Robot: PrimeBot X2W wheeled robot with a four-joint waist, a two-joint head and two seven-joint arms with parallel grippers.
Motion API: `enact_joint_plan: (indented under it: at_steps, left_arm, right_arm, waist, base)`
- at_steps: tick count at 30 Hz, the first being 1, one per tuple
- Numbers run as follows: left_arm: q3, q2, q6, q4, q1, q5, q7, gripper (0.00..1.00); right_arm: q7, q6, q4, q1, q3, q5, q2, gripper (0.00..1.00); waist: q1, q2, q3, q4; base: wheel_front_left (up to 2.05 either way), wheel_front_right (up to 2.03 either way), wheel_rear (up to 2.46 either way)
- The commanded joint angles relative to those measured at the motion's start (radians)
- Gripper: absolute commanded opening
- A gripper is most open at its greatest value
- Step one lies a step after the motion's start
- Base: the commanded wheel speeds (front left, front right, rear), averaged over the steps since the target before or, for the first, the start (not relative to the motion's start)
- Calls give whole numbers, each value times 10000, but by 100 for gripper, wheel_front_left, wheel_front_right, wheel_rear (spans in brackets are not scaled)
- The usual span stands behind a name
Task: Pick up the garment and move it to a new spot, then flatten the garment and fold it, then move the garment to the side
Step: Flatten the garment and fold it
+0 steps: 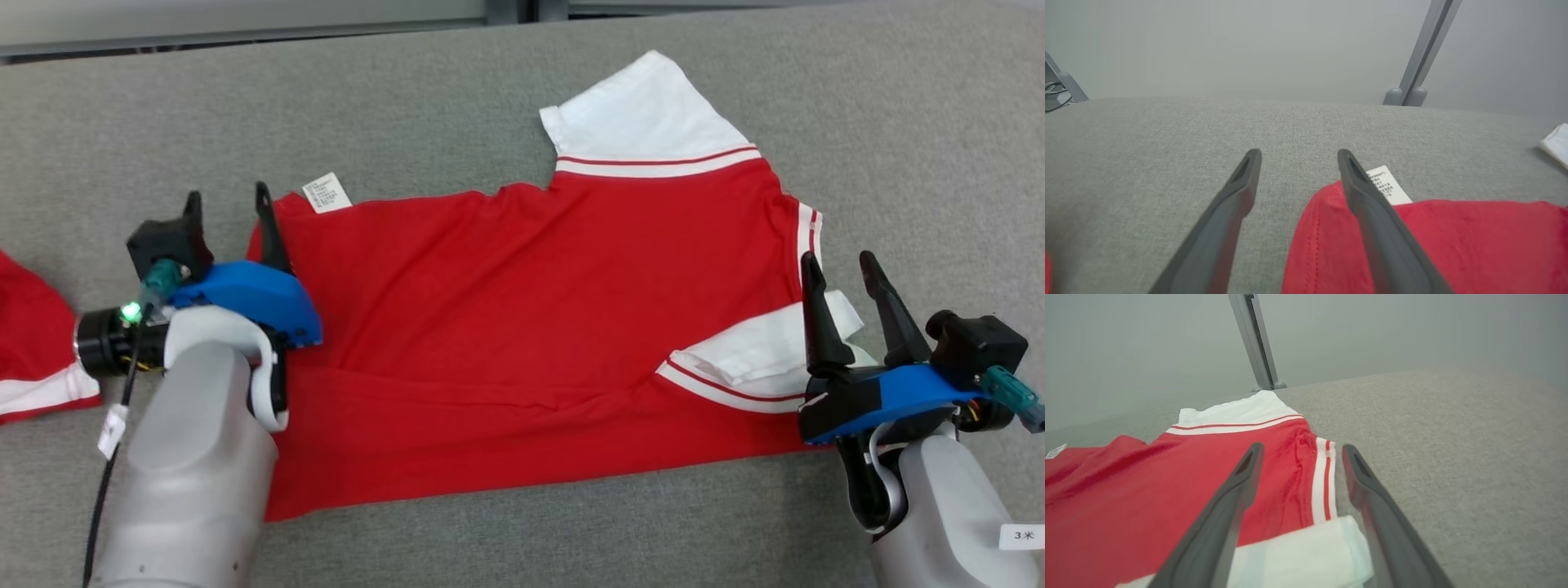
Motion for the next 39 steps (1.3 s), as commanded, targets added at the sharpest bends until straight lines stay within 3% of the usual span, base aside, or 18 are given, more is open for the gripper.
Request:
enact_joint_plan:
  at_steps: [1,8,18,19,22,23,25,26,34,39]
  left_arm:
    - [20,100,79,325,-322,-9,-24,100]
    - [-80,267,-136,1803,-1218,-33,1,100]
    - [-468,-36,-635,2966,-1539,-2,20,100]
    - [-498,-59,-689,3064,-1583,-10,62,97]
    - [-613,-132,-868,3291,-1630,-19,260,76]
    - [-667,-149,-903,3354,-1648,-18,327,63]
    - [-737,-158,-905,3447,-1691,-8,399,28]
    - [-745,-164,-856,3475,-1711,-25,393,0]
    - [-635,-121,-405,2943,-2001,-129,24,0]
    - [-571,-366,-211,1825,-1682,-207,-25,0]
  right_arm:
    - [-51,1,-40,-130,40,90,42,100]
    - [-52,1,-14,-165,91,215,-4,100]
    - [-52,1,7,-321,25,185,-48,100]
    - [-52,1,16,-353,51,180,-40,100]
    - [-52,1,20,-456,144,147,-20,100]
    - [-52,1,19,-460,171,134,-10,100]
    - [-52,1,33,-494,230,132,-67,100]
    - [-52,1,54,-552,257,140,-100,100]
    - [-53,1,577,-1620,613,255,-615,100]
    - [31,1,2377,-3515,1143,454,-1227,100]
  waist:
    - [-3,-2,136,-66]
    - [-3,-2,516,-388]
    - [-3,-2,547,-324]
    - [-3,-2,536,-307]
    - [-3,-2,503,-263]
    - [-3,-2,497,-244]
    - [-3,-2,493,-207]
    - [-3,-2,495,-190]
    - [-3,-2,678,115]
    - [-3,-2,936,673]
  base:
    - [0,0,0]
    - [0,0,0]
    - [0,0,0]
    - [0,0,0]
    - [0,0,0]
    - [0,0,0]
    - [0,0,0]
    - [0,0,0]
    - [0,0,0]
    - [0,0,0]
